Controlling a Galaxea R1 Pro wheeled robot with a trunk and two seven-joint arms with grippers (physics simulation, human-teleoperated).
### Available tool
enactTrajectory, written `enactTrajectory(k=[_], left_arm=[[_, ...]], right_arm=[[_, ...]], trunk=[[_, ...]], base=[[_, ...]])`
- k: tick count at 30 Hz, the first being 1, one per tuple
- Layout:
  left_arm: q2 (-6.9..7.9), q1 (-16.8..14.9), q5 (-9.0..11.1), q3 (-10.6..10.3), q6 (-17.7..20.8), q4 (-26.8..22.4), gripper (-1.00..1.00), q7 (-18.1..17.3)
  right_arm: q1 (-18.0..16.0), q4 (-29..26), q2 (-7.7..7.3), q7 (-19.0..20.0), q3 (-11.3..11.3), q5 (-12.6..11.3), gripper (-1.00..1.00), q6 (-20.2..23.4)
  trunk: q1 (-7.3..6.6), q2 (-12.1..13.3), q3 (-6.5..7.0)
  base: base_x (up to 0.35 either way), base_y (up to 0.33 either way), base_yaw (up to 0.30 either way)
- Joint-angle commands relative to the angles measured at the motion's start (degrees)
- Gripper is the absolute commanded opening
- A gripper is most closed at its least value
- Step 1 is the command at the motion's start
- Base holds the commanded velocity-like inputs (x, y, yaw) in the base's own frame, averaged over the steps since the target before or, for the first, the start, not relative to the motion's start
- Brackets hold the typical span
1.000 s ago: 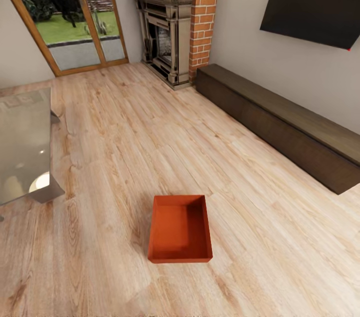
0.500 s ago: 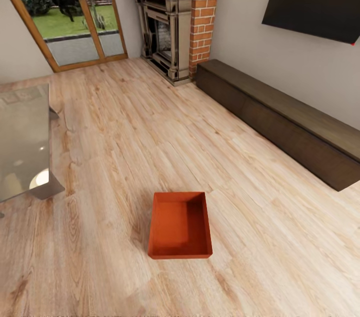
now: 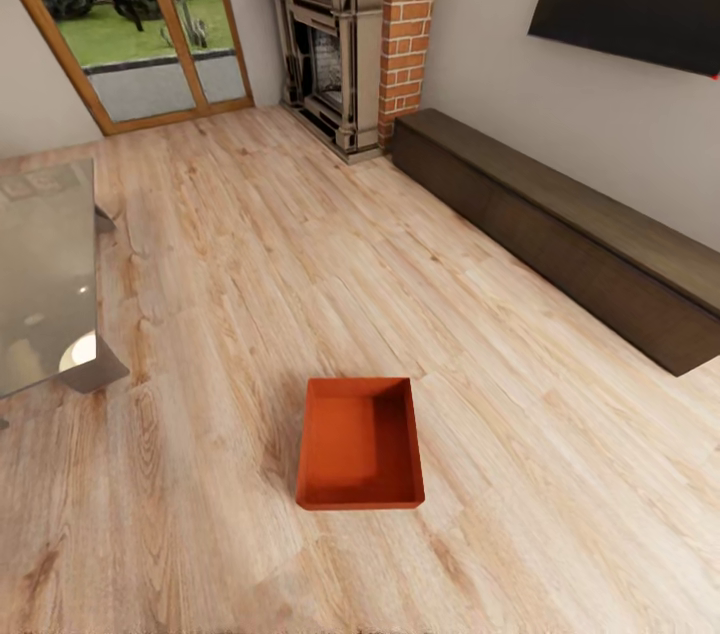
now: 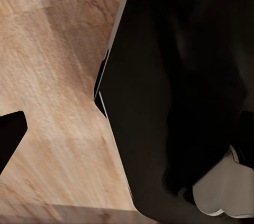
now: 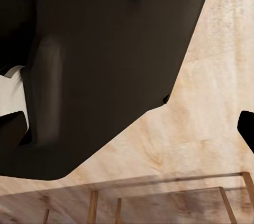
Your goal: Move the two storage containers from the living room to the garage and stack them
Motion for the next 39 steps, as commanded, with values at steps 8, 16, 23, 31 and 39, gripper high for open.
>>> enactTrajectory(k=[8,16,23,31,39], left_arm=[[-0.01,0.0,0.3,-0.1,-0.1,0.0,1.0,0.2],[-0.02,0.0,0.3,-0.1,-0.1,0.0,1.0,0.2],[0.0,0.0,0.3,-0.1,-0.1,0.0,1.0,0.2],[0.0,0.0,0.3,-0.1,-0.1,0.0,1.0,0.2],[-0.01,0.0,0.3,-0.1,-0.1,0.0,1.0,0.2]], right_arm=[[-0.1,0.2,-0.05,-0.1,0.5,-0.5,1.0,0.6],[-0.1,0.2,-0.05,-0.1,0.5,-0.5,1.0,1.0],[-0.1,0.2,-0.05,-0.1,0.5,-0.5,1.0,1.0],[-0.1,0.2,-0.05,-0.1,0.5,-0.5,1.0,1.0],[-0.1,0.2,-0.05,-0.1,0.5,-0.5,1.0,1.0]], trunk=[[0.0,0.0,-0.76],[0.0,0.0,-1.49],[0.0,0.0,-2.12],[0.0,0.0,-2.85],[0.0,0.0,-3.53]], base=[[0.0,0.0,0.0],[0.0,0.0,0.0],[0.0,0.0,0.0],[0.0,0.0,0.0],[0.0,0.0,0.0]])
